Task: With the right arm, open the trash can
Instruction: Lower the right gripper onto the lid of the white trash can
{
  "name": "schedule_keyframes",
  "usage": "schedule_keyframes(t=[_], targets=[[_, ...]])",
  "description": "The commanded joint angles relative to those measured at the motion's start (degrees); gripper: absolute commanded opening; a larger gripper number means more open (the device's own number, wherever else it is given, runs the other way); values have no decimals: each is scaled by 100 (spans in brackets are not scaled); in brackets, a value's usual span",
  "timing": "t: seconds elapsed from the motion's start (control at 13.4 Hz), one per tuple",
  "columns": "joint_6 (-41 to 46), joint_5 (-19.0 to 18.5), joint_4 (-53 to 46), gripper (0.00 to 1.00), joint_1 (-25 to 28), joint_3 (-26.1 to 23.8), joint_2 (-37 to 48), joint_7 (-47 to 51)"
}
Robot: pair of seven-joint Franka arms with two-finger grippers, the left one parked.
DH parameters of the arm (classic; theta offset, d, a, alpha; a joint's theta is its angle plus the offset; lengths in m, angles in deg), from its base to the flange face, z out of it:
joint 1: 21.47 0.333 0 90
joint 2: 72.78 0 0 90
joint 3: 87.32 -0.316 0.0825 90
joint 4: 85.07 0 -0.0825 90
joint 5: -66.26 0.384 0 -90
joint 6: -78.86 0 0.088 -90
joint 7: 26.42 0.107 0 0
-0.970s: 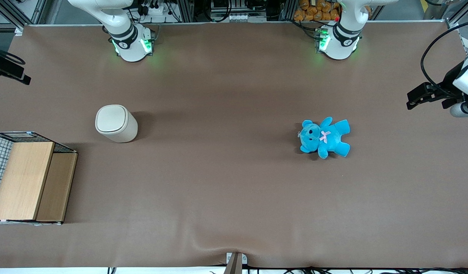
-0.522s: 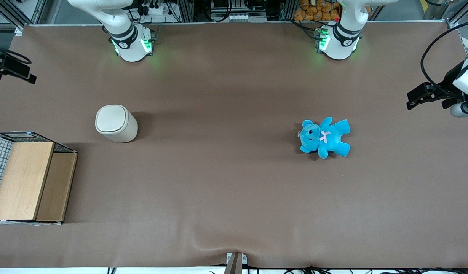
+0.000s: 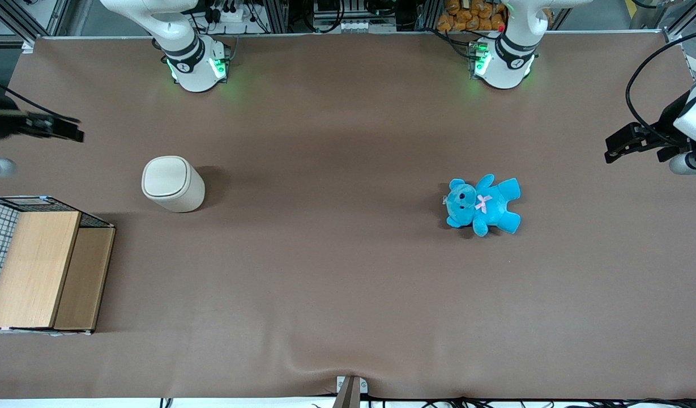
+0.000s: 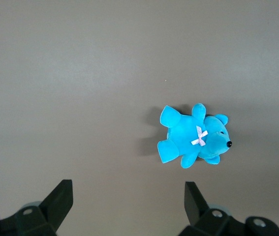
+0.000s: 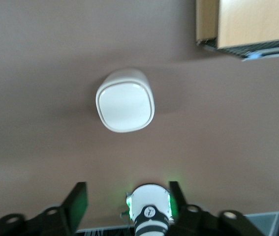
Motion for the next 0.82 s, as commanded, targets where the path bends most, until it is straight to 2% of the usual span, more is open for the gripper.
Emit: schedule_keyframes(t=[0.0,0.37,0.75], targets=[[-300,87,795,9,142,51,61,-16],[-1557,87,2263,4,133,51,69,-25],[-2542,95,3328,5,168,51,43,-25]])
